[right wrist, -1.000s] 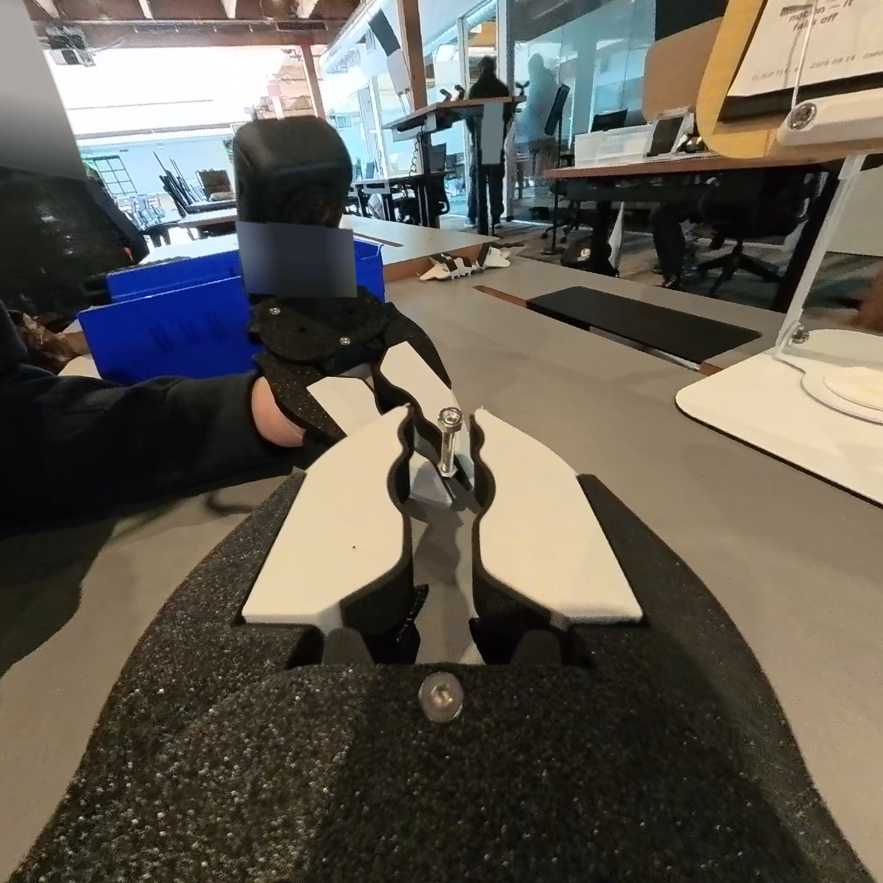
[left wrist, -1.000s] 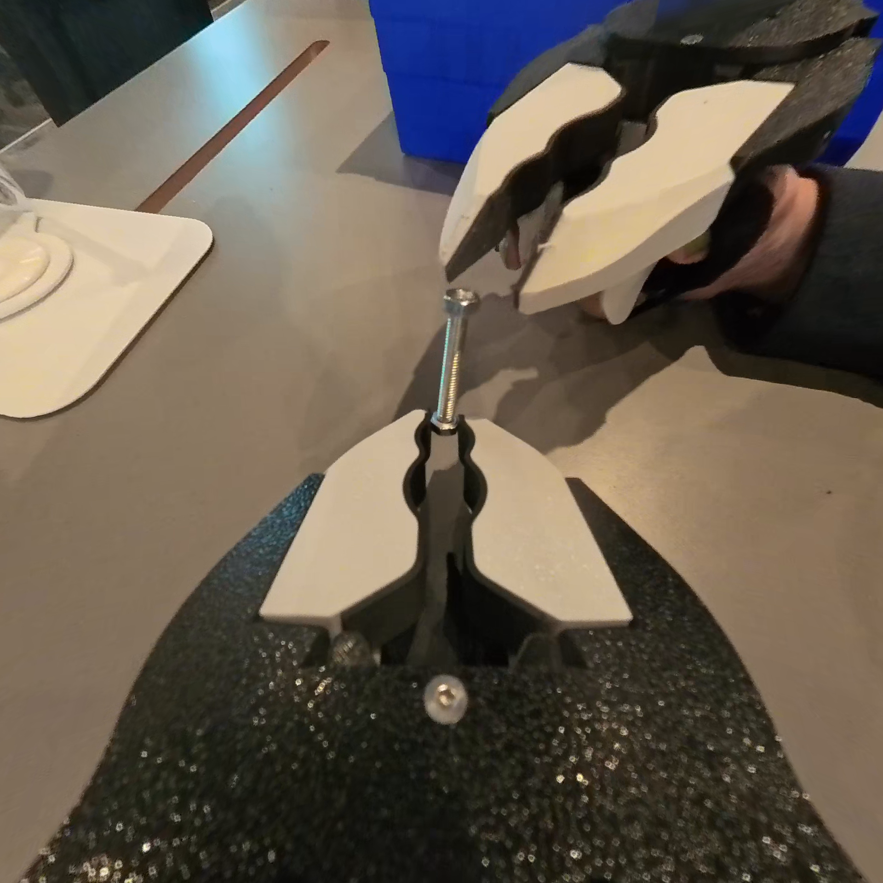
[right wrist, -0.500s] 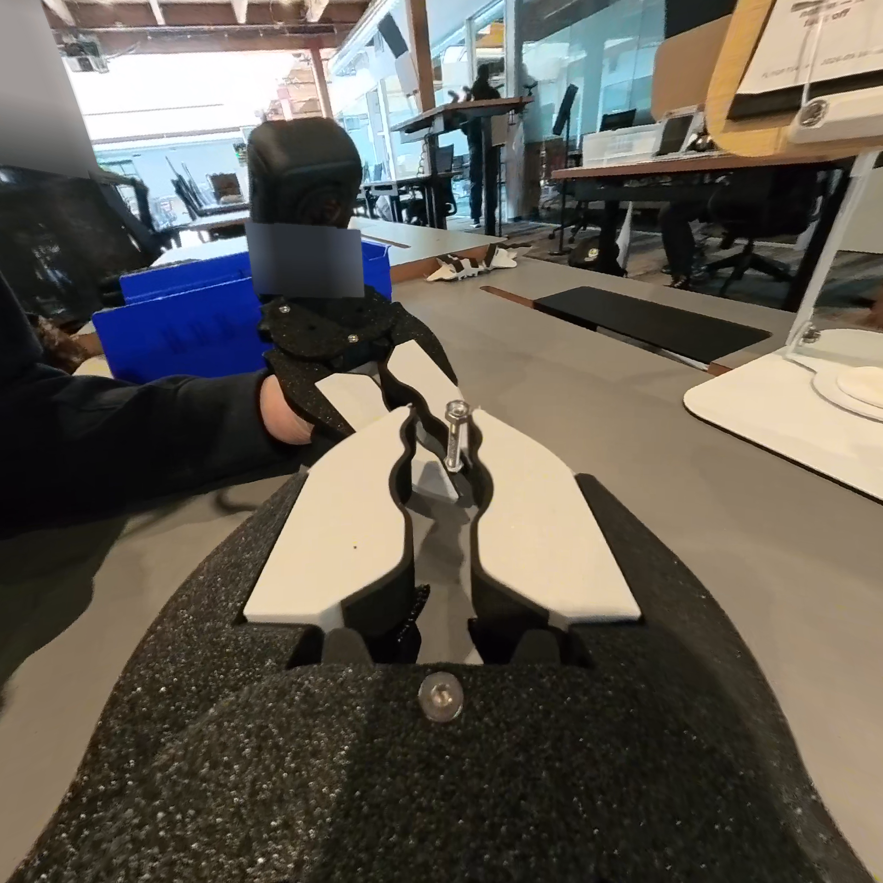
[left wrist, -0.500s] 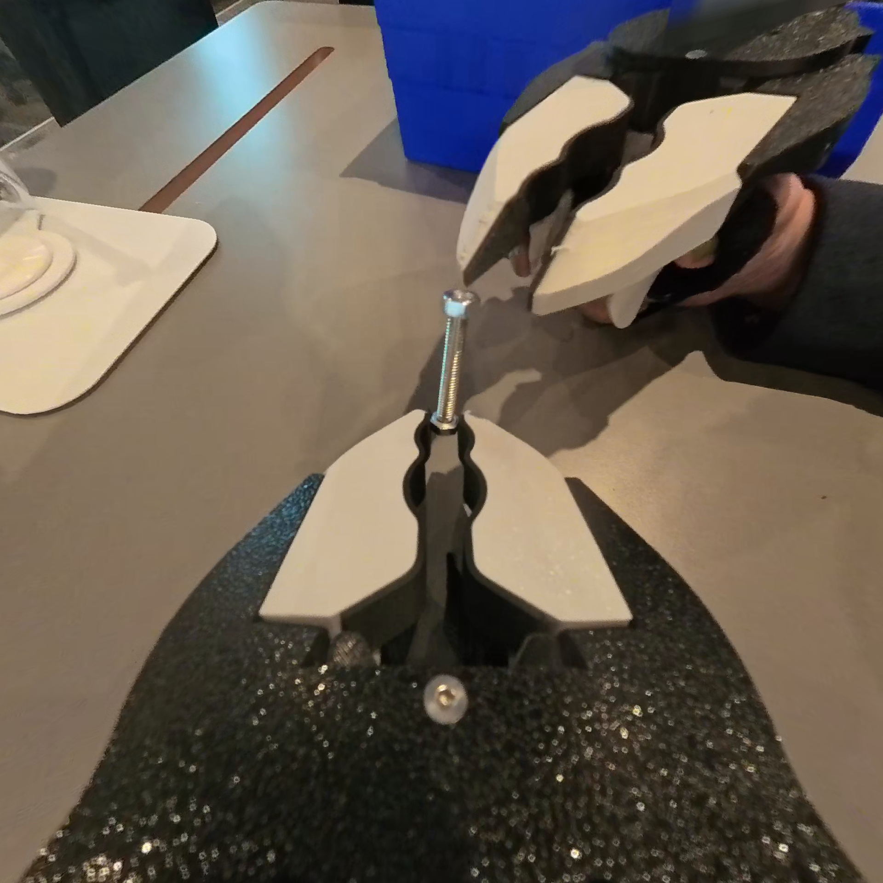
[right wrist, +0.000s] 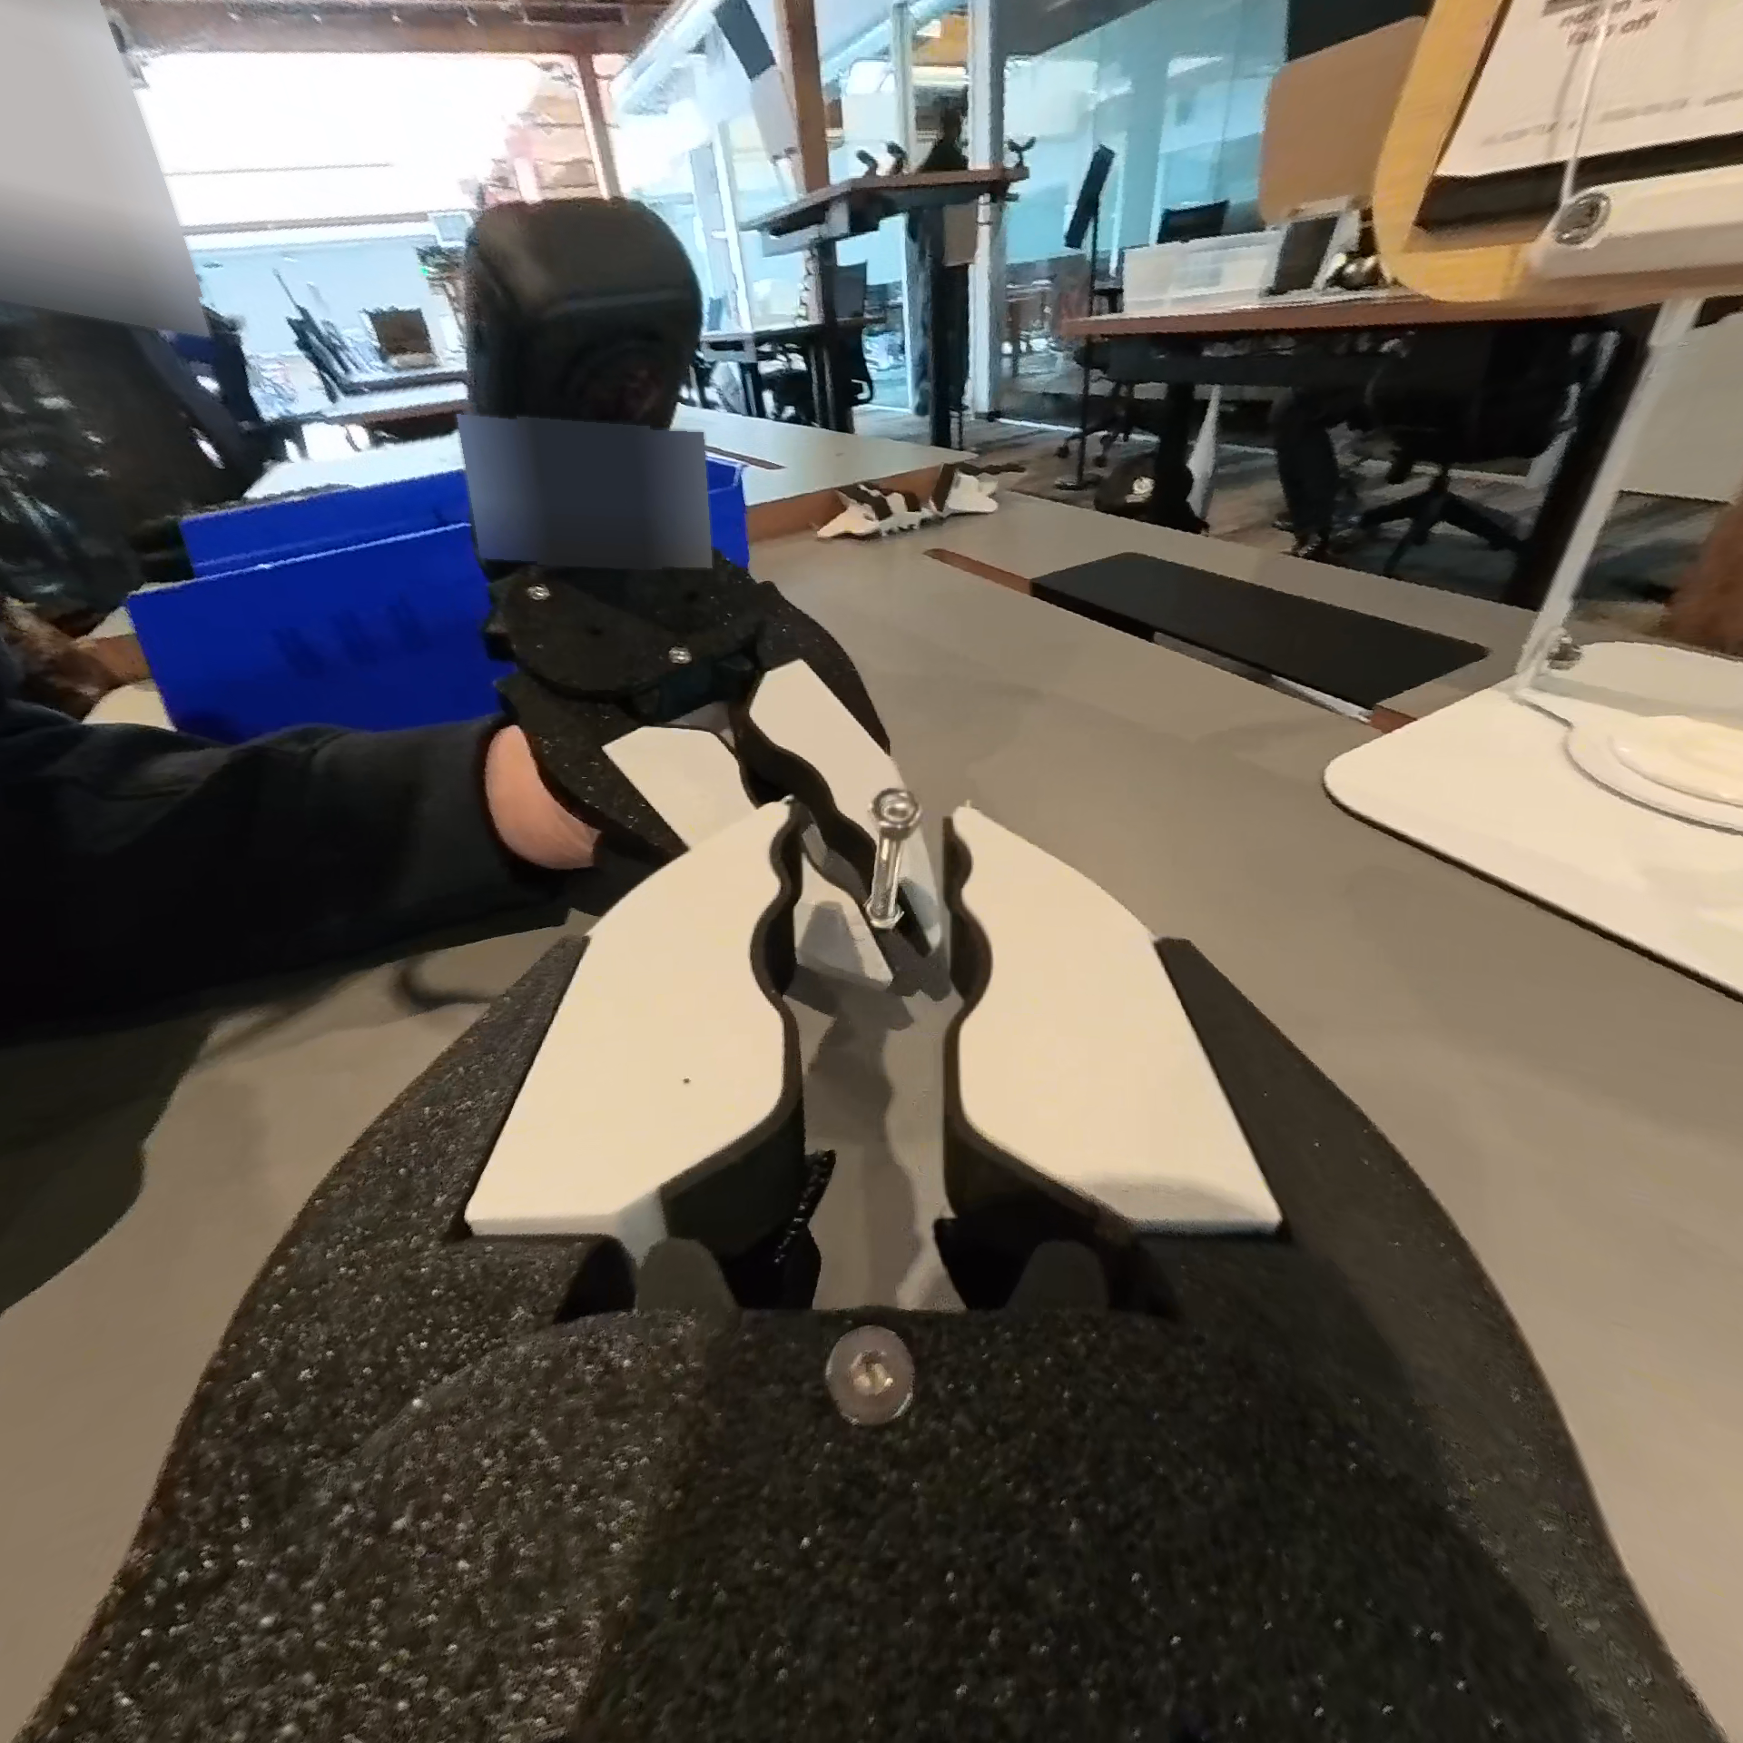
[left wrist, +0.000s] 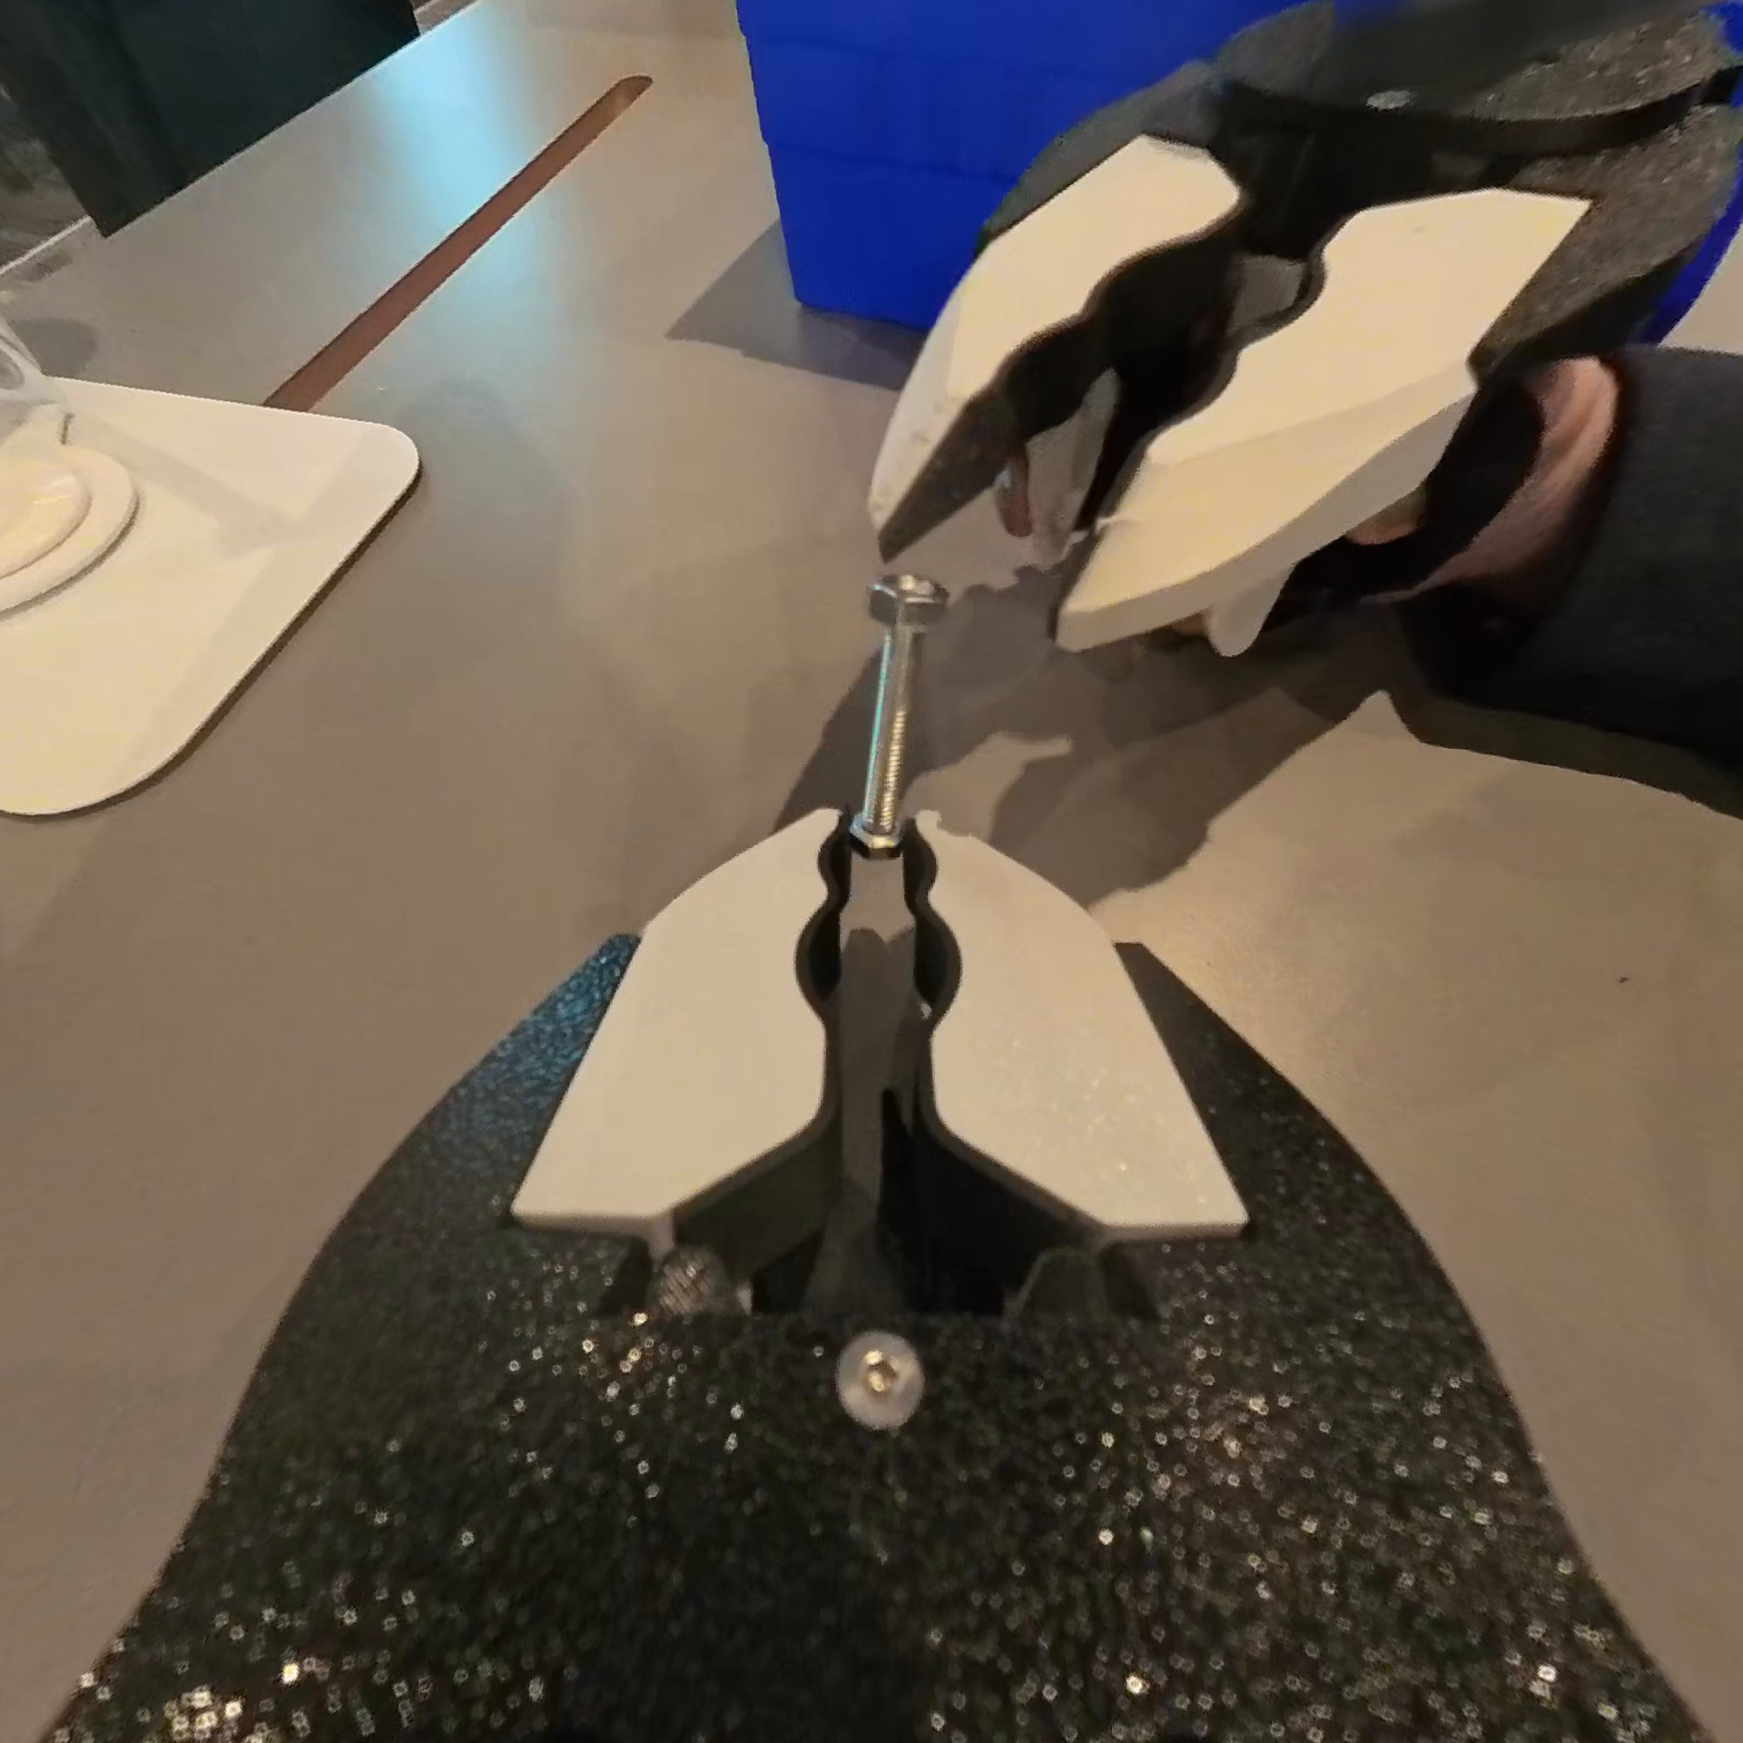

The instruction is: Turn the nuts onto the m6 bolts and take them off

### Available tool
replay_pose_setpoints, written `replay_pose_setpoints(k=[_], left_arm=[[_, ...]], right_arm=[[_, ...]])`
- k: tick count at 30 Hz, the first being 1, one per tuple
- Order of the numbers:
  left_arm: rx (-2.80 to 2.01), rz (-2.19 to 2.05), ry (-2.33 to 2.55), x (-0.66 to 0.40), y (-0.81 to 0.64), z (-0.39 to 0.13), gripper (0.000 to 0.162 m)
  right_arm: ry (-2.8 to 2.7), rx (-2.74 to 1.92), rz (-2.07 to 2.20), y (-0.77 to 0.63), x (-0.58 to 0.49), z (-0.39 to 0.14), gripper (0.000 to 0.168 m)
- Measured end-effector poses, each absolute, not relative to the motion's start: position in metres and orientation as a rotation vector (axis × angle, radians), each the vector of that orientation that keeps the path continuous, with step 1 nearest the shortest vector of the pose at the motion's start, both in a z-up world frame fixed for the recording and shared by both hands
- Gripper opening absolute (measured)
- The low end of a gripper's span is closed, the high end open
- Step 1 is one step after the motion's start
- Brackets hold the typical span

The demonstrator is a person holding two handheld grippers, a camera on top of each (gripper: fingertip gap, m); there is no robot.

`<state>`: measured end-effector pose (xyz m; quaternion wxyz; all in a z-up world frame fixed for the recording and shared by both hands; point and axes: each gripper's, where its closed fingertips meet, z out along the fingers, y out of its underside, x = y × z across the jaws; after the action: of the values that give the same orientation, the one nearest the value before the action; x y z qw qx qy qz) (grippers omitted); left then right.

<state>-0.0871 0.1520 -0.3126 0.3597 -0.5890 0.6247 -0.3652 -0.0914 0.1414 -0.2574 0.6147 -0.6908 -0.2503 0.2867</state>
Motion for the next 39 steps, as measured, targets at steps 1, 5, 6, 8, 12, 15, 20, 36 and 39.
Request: replay_pose_setpoints(k=[1, 5, 6, 8, 12, 15, 20, 36, 39], left_arm=[[-1.519, -0.939, 1.612, -0.087, 0.152, -0.313, 0.010], [-1.520, -0.935, 1.608, -0.087, 0.153, -0.313, 0.010], [-1.521, -0.937, 1.606, -0.087, 0.153, -0.313, 0.010], [-1.523, -0.942, 1.603, -0.087, 0.153, -0.312, 0.010], [-1.523, -0.941, 1.612, -0.087, 0.152, -0.313, 0.010], [-1.522, -0.937, 1.616, -0.087, 0.152, -0.313, 0.010], [-1.523, -0.949, 1.606, -0.087, 0.153, -0.312, 0.010], [-1.525, -0.948, 1.617, -0.087, 0.151, -0.313, 0.010], [-1.525, -0.943, 1.622, -0.087, 0.151, -0.314, 0.010]], right_arm=[[-0.582, -1.593, 0.651, 0.142, -0.092, -0.258, 0.029], [-0.626, -1.594, 0.689, 0.134, -0.097, -0.259, 0.018], [-0.640, -1.598, 0.709, 0.131, -0.097, -0.260, 0.015], [-0.615, -1.595, 0.717, 0.132, -0.094, -0.259, 0.015], [-0.574, -1.600, 0.662, 0.139, -0.089, -0.258, 0.030], [-0.595, -1.609, 0.645, 0.140, -0.093, -0.260, 0.032], [-0.641, -1.607, 0.704, 0.130, -0.095, -0.261, 0.017], [-0.603, -1.615, 0.678, 0.137, -0.092, -0.261, 0.029], [-0.614, -1.630, 0.639, 0.140, -0.095, -0.264, 0.032]])
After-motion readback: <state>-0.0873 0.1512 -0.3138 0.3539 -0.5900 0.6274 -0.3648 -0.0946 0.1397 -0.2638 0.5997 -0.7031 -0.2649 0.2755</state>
